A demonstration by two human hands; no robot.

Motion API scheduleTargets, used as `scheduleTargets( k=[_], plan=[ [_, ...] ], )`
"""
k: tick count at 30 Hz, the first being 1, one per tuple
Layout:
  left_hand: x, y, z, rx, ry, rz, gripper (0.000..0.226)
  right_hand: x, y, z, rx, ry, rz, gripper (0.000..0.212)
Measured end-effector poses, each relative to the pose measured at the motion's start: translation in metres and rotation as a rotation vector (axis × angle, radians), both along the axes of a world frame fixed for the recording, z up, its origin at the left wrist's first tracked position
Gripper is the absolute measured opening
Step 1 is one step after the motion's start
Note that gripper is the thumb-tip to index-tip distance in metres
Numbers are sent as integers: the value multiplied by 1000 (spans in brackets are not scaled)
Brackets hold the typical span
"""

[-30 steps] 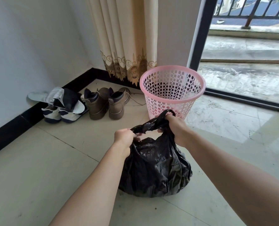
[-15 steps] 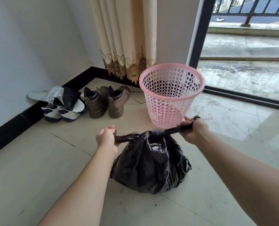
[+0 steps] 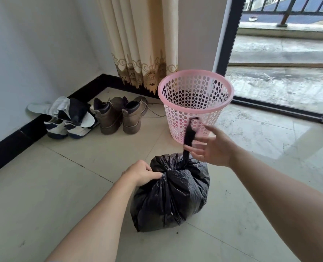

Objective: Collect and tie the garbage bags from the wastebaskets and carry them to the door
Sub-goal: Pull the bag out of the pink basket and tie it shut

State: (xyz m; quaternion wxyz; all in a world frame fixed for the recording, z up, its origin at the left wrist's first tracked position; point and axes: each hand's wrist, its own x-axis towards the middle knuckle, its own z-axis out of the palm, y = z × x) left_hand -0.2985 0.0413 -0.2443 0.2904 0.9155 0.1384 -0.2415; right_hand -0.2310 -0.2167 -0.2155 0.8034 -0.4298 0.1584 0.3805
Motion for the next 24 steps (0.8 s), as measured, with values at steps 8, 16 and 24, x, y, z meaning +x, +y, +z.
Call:
scheduleTargets(
  k=[8,16,24],
  plan=[
    [4,4,-7,-256,-128,219,33,-21,31,-18,-510,-229,225,4],
    [4,2,-7,-342,-172,260,32,-20,63,-12,-905,-688,-178,39],
    [0,0,-2,-107,-129,253,46,-29,86,12,-494,-476,-346,27]
  ],
)
